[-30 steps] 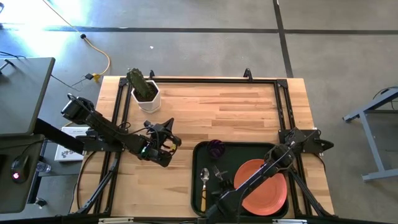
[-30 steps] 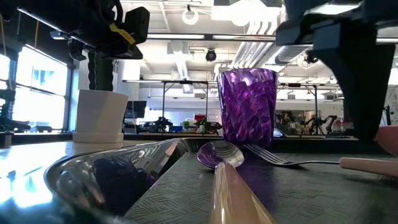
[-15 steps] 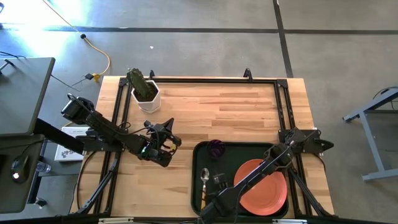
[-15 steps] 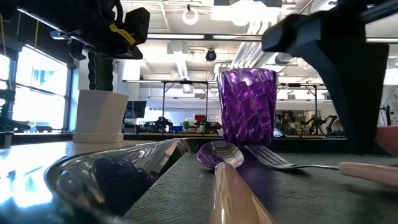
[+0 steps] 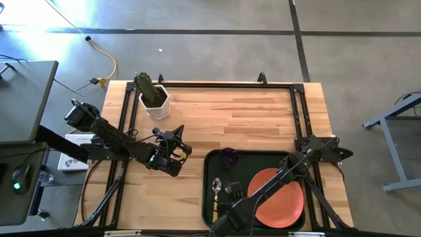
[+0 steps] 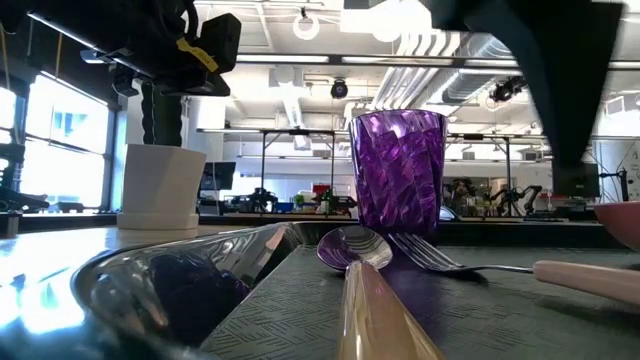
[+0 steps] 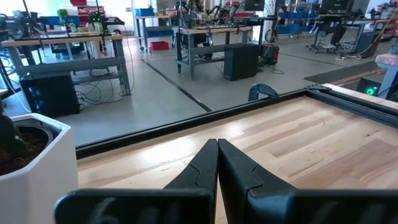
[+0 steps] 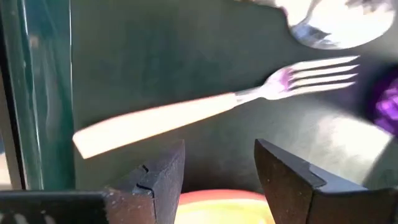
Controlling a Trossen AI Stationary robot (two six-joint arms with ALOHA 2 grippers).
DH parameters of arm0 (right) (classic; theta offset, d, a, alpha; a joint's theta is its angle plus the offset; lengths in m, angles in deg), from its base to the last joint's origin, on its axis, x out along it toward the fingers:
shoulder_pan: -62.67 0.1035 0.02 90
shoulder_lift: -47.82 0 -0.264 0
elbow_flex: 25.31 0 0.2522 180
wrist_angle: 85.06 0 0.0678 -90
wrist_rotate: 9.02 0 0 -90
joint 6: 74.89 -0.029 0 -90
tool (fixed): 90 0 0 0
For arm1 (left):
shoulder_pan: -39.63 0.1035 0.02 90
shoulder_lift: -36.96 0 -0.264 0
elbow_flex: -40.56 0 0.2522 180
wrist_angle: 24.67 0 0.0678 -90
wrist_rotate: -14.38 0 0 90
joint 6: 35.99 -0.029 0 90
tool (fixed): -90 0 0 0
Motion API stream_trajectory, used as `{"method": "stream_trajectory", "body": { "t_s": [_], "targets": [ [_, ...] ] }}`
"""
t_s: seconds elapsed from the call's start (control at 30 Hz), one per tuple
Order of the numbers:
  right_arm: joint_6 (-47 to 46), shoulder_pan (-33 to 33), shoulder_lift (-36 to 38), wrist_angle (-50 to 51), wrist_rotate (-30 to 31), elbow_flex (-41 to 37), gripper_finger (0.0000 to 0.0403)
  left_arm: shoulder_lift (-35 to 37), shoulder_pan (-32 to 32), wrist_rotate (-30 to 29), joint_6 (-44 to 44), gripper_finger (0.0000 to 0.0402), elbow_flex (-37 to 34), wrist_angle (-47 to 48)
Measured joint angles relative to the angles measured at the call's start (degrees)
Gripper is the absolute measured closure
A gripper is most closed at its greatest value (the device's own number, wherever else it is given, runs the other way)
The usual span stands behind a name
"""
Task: Pick and place plate/cup/fork/spoon on tray
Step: Put the orange fork on the black serving tray in between the yellow spoon and orange plate
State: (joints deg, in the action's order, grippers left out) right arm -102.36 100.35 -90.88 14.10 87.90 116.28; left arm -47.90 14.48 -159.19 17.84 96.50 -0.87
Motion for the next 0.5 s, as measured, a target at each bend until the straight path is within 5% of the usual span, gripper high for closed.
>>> {"method": "stream_trajectory", "body": {
  "t_s": [0.5],
  "targets": [
    [0.5,4.4,0.0,-9.2,-7.4,-9.8,0.0215,0.0,0.0,0.1,0.0,0.0401,0.0,-0.7]
  ]
}}
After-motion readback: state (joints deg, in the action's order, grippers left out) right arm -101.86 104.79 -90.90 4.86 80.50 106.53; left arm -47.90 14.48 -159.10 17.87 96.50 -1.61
